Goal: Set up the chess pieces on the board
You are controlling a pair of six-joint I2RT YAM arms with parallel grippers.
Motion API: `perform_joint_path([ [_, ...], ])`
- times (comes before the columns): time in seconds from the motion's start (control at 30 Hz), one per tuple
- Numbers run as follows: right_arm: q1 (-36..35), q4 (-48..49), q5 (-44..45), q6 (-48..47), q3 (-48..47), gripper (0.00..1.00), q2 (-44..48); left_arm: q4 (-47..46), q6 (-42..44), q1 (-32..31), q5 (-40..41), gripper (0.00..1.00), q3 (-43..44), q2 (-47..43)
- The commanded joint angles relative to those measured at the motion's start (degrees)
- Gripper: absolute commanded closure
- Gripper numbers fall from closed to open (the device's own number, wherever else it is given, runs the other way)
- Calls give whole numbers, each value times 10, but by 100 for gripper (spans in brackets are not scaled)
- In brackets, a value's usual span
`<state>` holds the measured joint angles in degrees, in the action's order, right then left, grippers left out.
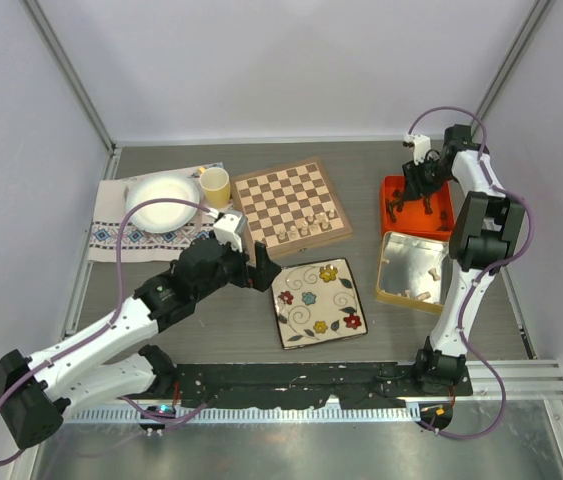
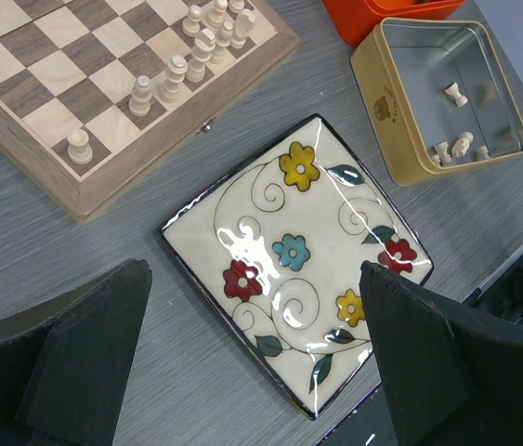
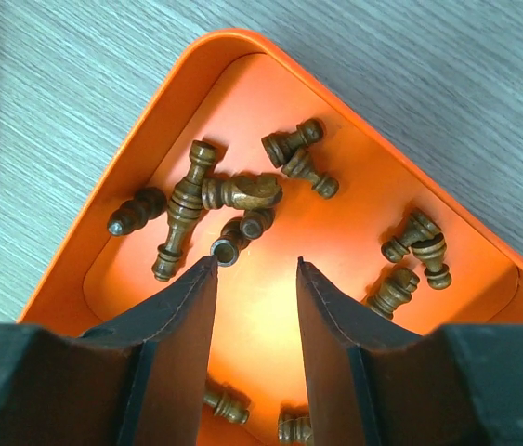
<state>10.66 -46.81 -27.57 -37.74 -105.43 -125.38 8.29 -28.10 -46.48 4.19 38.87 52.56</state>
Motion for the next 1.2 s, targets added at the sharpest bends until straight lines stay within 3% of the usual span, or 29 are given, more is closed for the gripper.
perform_joint_path([
  [0.0, -7, 1, -17, 4, -7, 55, 36, -41, 1, 2, -11, 0, 23, 10],
  [0.63, -42, 9, 75, 22, -6, 57, 1, -33, -3, 2, -5, 0, 12, -8],
  [1.17, -54, 3, 96, 21, 0, 64, -13, -29, -4, 2, -1, 0, 8, -13],
])
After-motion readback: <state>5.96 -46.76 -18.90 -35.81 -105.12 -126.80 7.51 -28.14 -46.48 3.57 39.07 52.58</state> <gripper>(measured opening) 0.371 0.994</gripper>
